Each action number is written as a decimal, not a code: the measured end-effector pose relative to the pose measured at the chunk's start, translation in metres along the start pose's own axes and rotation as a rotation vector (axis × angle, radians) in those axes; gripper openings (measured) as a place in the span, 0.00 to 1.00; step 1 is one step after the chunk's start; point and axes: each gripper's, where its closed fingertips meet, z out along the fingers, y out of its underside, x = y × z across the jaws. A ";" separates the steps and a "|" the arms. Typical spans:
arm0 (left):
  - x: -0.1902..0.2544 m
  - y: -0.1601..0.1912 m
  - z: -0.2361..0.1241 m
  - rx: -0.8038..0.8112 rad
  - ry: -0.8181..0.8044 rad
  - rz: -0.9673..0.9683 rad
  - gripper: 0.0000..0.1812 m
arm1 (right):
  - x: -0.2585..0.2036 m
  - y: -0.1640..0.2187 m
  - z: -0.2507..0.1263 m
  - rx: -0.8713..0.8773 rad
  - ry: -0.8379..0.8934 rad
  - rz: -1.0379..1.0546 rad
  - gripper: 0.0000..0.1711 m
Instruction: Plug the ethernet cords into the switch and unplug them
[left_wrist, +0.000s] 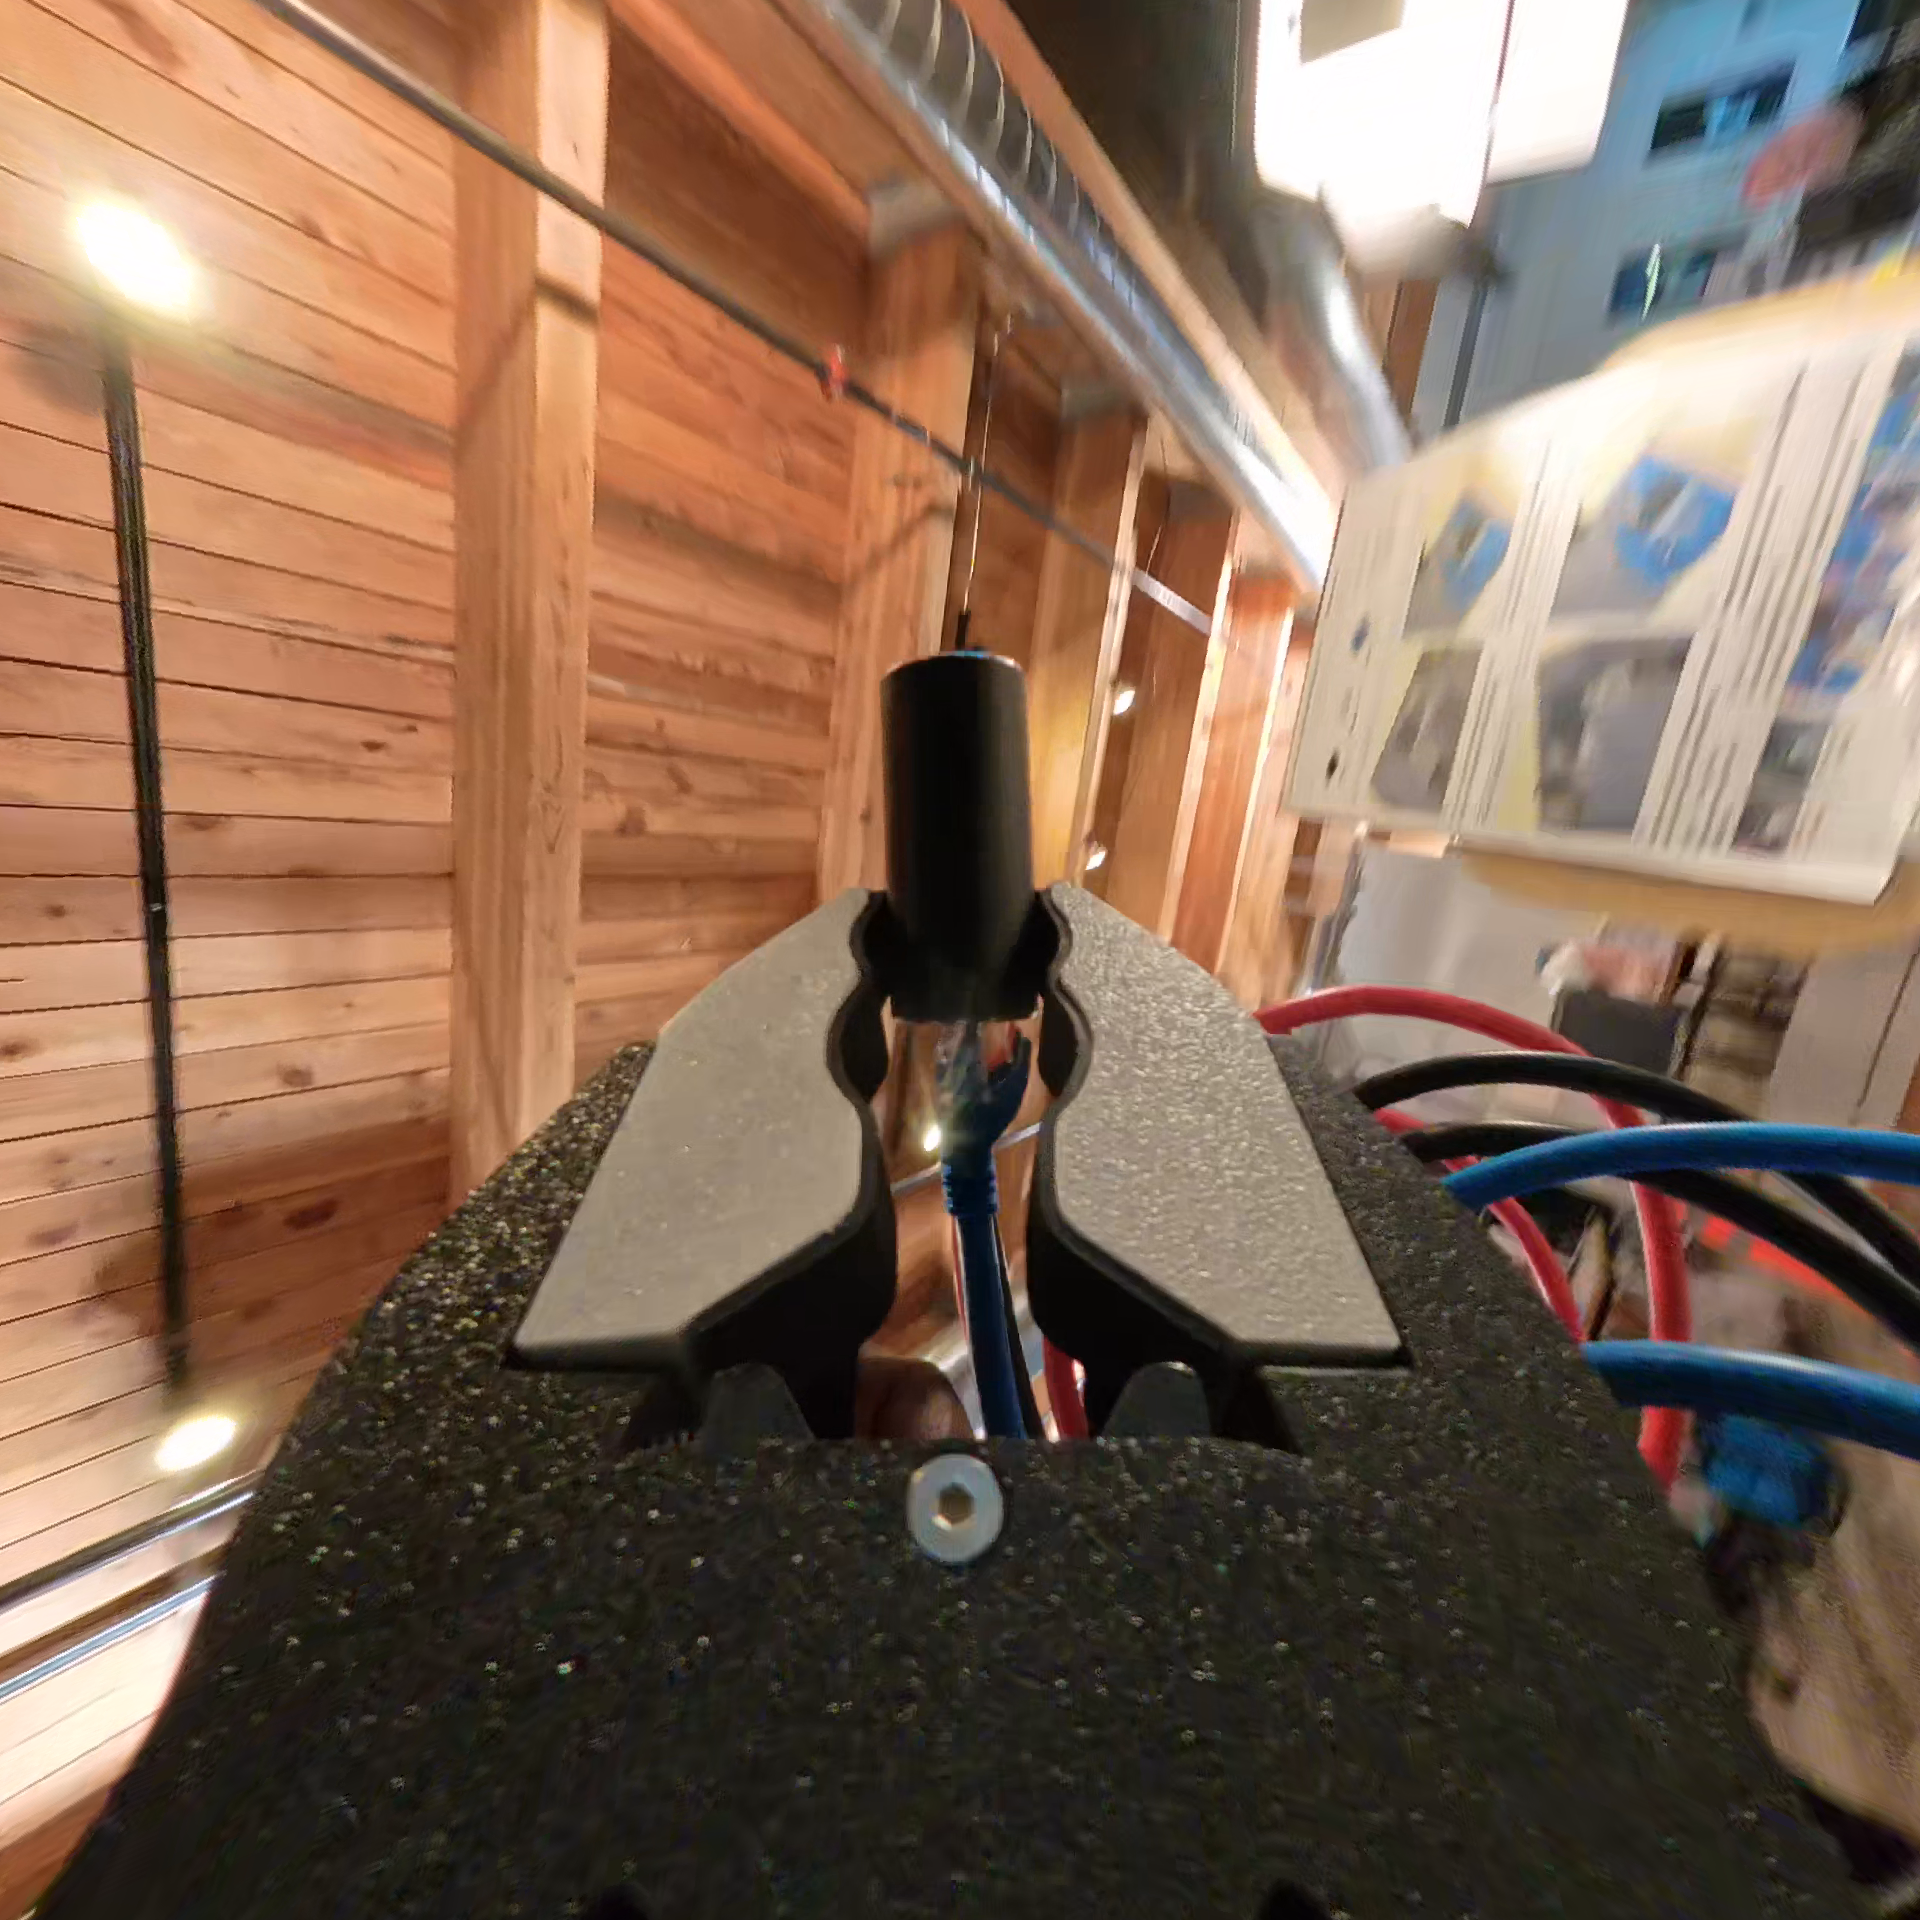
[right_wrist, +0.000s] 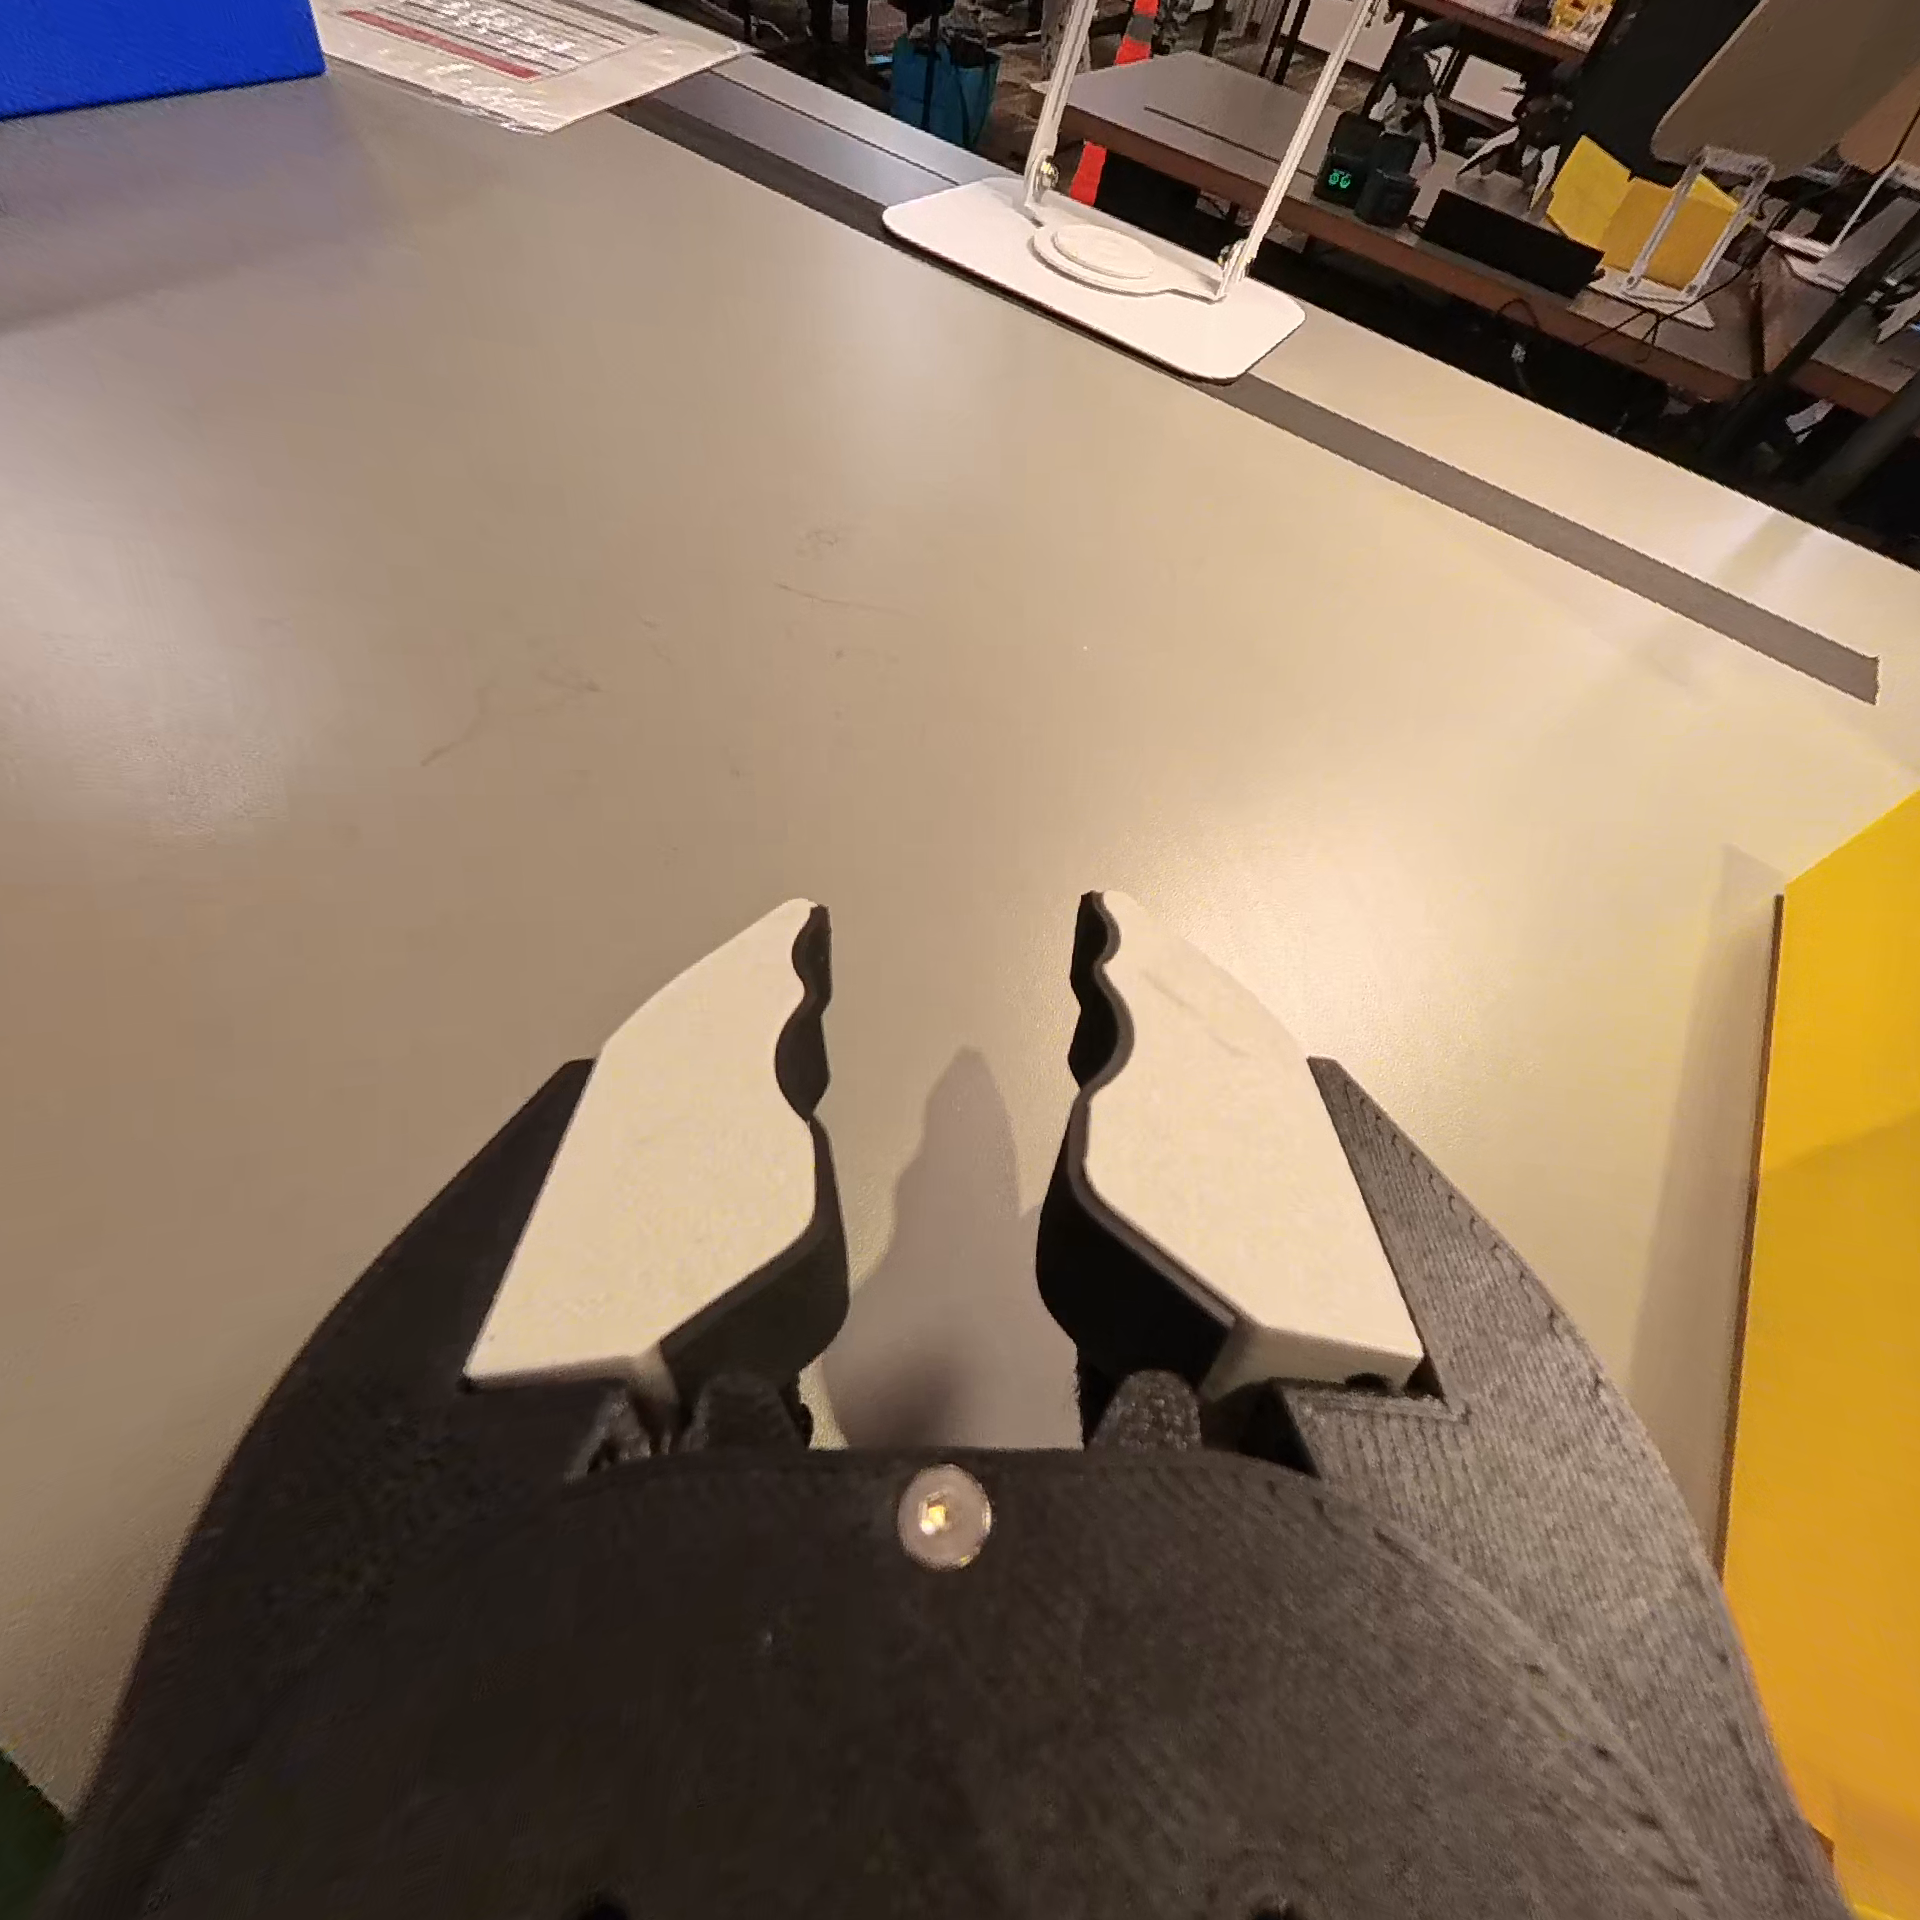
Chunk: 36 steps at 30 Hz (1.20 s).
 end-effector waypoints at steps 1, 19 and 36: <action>0.002 -0.022 0.002 0.043 0.006 -0.043 0.14 | 0.000 0.000 0.000 0.003 -0.001 0.000 0.26; 0.218 -0.232 -0.049 0.311 0.493 -0.814 0.14 | -0.004 -0.017 -0.009 0.134 0.000 -0.070 0.28; 0.182 -0.260 -0.087 0.729 1.021 -1.879 0.14 | -0.074 -0.091 -0.010 0.499 -0.260 -0.194 0.30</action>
